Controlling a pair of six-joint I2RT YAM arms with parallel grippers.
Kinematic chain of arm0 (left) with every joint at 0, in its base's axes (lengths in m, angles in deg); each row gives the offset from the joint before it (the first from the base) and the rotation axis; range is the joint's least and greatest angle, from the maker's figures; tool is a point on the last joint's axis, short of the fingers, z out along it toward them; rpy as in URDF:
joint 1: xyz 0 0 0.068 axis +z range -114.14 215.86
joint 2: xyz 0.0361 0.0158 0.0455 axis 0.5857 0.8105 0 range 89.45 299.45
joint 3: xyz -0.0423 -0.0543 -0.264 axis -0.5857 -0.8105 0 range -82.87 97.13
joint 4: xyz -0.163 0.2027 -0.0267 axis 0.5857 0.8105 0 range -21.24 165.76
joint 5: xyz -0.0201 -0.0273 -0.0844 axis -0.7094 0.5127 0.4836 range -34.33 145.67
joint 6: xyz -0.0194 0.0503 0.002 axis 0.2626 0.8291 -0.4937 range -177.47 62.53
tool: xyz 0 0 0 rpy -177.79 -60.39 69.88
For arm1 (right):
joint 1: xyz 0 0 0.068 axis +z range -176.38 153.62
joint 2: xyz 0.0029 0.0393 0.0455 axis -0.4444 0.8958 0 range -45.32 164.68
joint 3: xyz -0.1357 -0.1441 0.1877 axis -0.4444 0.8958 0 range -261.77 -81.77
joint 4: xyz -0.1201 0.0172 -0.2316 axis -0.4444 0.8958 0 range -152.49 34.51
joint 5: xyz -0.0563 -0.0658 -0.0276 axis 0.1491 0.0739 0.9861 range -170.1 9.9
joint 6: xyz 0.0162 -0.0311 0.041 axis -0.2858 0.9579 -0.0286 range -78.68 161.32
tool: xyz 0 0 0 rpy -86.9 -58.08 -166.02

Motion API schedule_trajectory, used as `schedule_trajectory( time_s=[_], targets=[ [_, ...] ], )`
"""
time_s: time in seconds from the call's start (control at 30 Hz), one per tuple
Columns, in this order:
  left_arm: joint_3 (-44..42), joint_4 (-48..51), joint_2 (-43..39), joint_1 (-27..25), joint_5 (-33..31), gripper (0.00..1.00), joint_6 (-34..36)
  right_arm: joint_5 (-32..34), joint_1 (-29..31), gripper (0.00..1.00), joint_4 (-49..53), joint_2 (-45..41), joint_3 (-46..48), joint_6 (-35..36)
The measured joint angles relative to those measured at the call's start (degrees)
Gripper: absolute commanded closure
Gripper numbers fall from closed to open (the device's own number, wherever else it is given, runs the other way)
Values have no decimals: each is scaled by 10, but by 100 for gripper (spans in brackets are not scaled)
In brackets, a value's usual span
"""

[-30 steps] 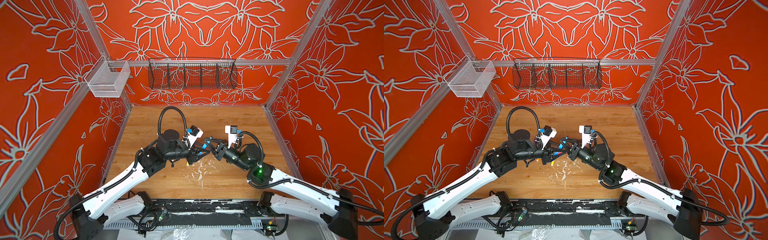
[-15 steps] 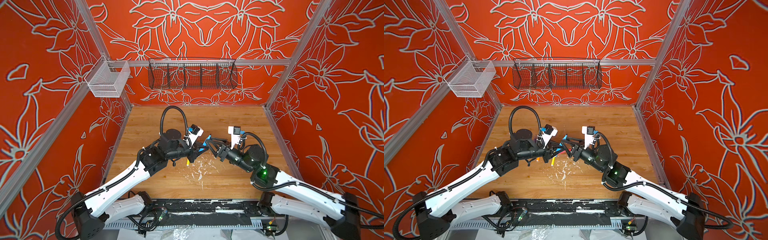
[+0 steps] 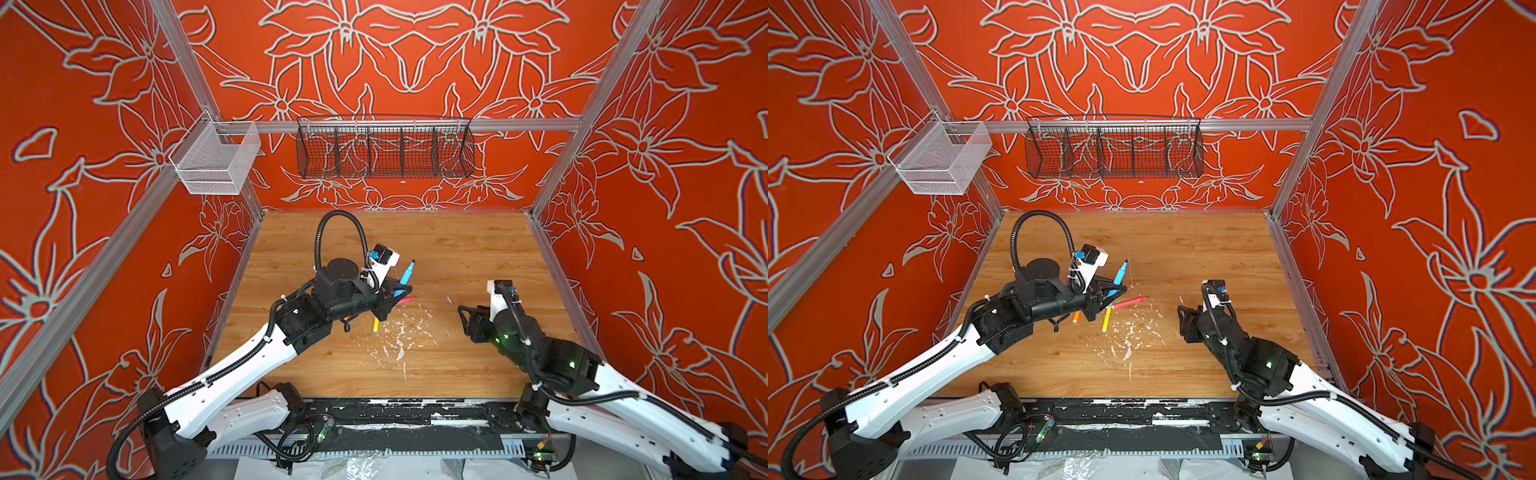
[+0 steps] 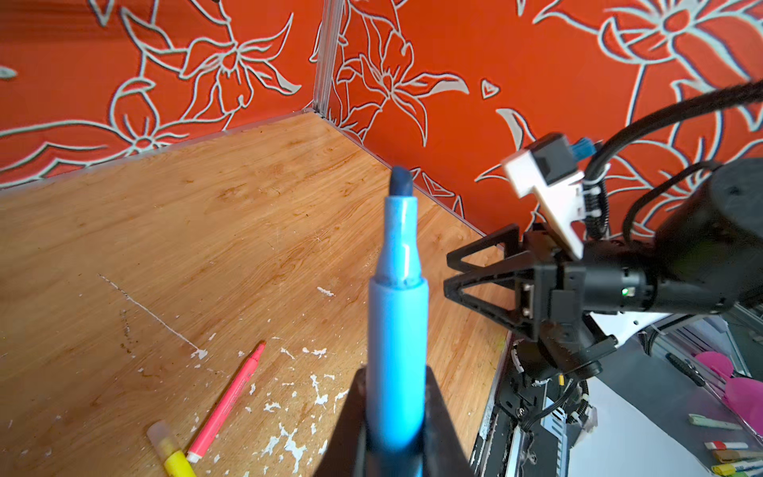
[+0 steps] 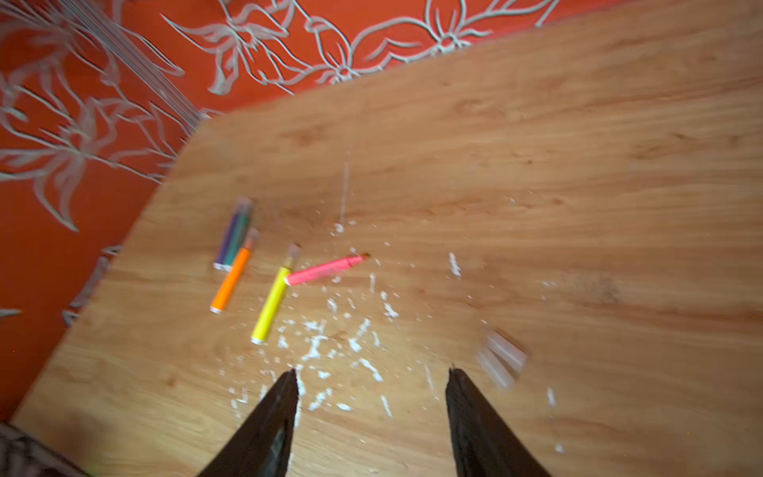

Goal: Insert the pens into the pen caps
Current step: 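Move the right gripper back over the translucent caps on the table, then lower the right gripper onto the nearest translucent cap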

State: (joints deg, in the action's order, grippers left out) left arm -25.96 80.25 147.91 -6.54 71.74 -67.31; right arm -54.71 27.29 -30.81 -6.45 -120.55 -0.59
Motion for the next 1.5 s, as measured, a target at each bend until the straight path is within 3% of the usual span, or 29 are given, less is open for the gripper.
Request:
schedule_trajectory(
  time_s=[0.17, 0.37, 0.83, 1.2, 1.5],
  targets=[
    [0, 1, -5, 0, -2, 100, -5, -4, -18, 47, 41, 104, 0, 4],
    [-1, 8, -25, 0, 0, 100, -9, -64, -101, 50, 36, 221, 0, 10],
    [-2, 13, -49, 0, 2, 100, -16, -133, -174, 46, -21, 232, 54, 21],
    [-5, 16, -58, 0, 0, 100, -16, -182, -204, 44, -86, 345, 66, 24],
    [-6, 16, -67, 0, -5, 100, -16, -195, -210, 44, -135, 381, 48, 25]
  ],
)
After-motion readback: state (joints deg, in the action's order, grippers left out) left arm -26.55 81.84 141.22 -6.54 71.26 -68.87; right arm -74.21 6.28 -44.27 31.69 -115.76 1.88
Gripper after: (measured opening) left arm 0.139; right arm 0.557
